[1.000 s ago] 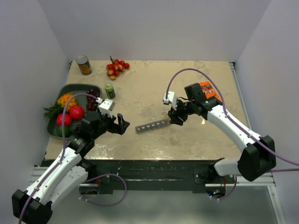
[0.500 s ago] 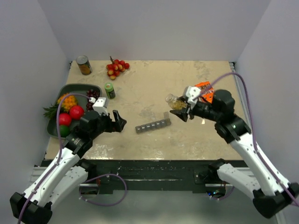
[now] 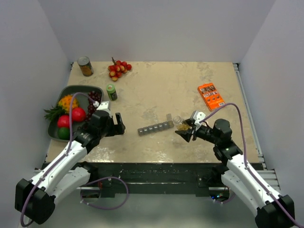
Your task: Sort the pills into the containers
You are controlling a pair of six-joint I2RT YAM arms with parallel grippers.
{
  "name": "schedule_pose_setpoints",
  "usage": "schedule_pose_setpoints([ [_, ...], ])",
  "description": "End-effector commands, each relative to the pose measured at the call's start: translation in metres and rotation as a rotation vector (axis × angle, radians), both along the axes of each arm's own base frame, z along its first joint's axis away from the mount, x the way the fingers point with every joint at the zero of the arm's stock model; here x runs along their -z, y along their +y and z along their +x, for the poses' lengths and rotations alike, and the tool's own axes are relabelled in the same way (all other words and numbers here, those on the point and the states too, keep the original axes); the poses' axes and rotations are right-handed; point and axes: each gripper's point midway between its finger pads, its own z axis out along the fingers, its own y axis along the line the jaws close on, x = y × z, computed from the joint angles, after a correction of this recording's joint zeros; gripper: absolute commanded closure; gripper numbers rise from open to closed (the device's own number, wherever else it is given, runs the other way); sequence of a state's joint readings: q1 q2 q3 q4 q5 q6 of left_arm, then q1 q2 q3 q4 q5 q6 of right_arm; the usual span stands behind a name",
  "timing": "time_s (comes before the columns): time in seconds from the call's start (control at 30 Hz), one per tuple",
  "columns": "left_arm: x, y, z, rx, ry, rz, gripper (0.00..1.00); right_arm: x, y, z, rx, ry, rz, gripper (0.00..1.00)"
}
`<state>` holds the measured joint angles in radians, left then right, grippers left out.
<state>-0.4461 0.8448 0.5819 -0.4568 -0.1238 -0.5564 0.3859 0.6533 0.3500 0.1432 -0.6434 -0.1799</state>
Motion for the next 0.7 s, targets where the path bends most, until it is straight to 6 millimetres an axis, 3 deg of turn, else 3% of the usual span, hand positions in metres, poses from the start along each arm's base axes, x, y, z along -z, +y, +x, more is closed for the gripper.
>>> schedule_pose_setpoints([
  [0.0,0.004,0.003,0.006,-0.072,0.023,-0.009,0.11,-0.05,0.005,0.003,-0.04,-0.216,0.1,1.0],
  [0.3,0.016,0.0,0.008,-0.055,0.054,0.001,0.12,-0.033,0.007,-0.008,-0.136,-0.229,0.049,1.0],
  [0.67,0.031,-0.005,0.012,-0.01,0.098,0.037,0.13,-0.028,0.003,0.003,-0.109,-0.244,0.037,1.0],
])
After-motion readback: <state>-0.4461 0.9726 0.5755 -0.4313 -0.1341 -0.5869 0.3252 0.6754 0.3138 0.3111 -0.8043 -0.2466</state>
